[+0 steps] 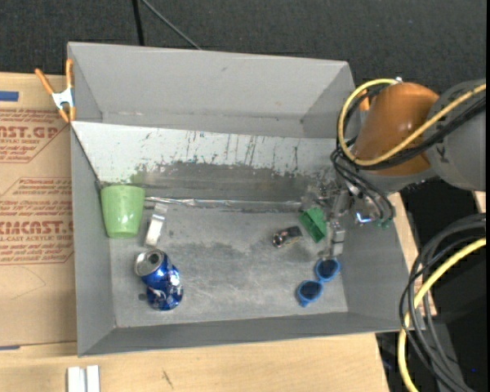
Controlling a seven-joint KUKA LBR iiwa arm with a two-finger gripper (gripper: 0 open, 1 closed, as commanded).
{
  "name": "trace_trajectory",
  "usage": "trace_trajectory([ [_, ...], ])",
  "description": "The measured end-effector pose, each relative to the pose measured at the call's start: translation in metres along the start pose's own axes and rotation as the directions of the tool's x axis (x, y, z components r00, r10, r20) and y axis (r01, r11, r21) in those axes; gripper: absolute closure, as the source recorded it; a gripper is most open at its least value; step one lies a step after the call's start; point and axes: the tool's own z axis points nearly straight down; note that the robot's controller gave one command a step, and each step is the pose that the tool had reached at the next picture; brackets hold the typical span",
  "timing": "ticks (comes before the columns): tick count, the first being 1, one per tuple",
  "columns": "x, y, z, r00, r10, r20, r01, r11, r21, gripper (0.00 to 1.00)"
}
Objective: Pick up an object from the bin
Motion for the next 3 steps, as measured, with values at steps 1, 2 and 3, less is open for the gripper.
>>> trace_trajectory([
  [1,0.073,-0.012,0.002,0.921,0.390,-0.009,-0.390,0.921,0.001,0.00],
  [2,0.109,-0.004,0.032,0.946,0.324,-0.007,-0.324,0.946,0.000,0.00],
  [3,0.108,-0.003,0.032,0.946,0.324,-0.003,-0.324,0.946,0.000,0.00],
])
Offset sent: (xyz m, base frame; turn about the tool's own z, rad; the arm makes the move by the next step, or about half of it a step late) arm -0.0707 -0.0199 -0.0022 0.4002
